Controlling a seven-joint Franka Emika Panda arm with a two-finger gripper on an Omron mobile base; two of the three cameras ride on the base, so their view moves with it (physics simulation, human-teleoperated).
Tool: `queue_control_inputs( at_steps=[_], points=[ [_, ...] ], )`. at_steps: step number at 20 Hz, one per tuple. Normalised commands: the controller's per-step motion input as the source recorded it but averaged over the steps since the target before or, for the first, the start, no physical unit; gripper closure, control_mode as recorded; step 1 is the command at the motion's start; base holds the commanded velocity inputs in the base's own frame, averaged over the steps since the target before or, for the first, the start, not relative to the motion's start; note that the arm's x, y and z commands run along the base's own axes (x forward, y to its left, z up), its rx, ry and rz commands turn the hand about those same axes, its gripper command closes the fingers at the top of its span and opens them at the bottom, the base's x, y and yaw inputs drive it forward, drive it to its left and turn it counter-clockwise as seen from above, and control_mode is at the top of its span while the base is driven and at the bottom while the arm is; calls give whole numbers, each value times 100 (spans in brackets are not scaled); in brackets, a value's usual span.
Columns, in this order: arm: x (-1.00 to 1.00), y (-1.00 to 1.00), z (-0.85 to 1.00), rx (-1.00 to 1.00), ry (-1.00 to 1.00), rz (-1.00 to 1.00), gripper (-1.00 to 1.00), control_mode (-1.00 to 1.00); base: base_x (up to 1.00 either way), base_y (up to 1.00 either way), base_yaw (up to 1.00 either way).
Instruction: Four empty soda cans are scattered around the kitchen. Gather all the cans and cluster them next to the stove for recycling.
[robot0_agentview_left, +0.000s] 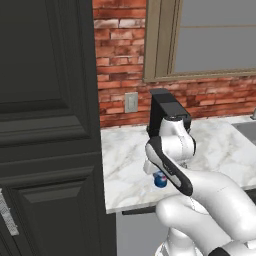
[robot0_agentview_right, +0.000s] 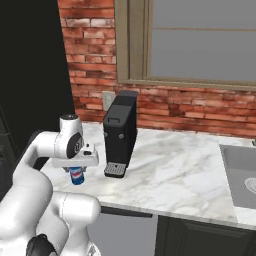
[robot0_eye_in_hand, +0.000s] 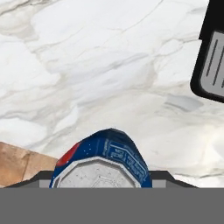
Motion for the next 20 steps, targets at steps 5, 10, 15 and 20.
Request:
queue_control_inputs(
  at_steps=[5, 10, 15, 20],
  points=[
    [-24, -47, 21, 0, 0, -8, 100, -100, 0, 0, 0],
    [-24, -48, 19, 0, 0, -14, 100, -100, 0, 0, 0],
    [-14, -44, 20, 0, 0, -16, 100, -100, 0, 0, 0],
    [-7, -39, 30, 0, 0, -13, 100, -100, 0, 0, 0]
  ],
)
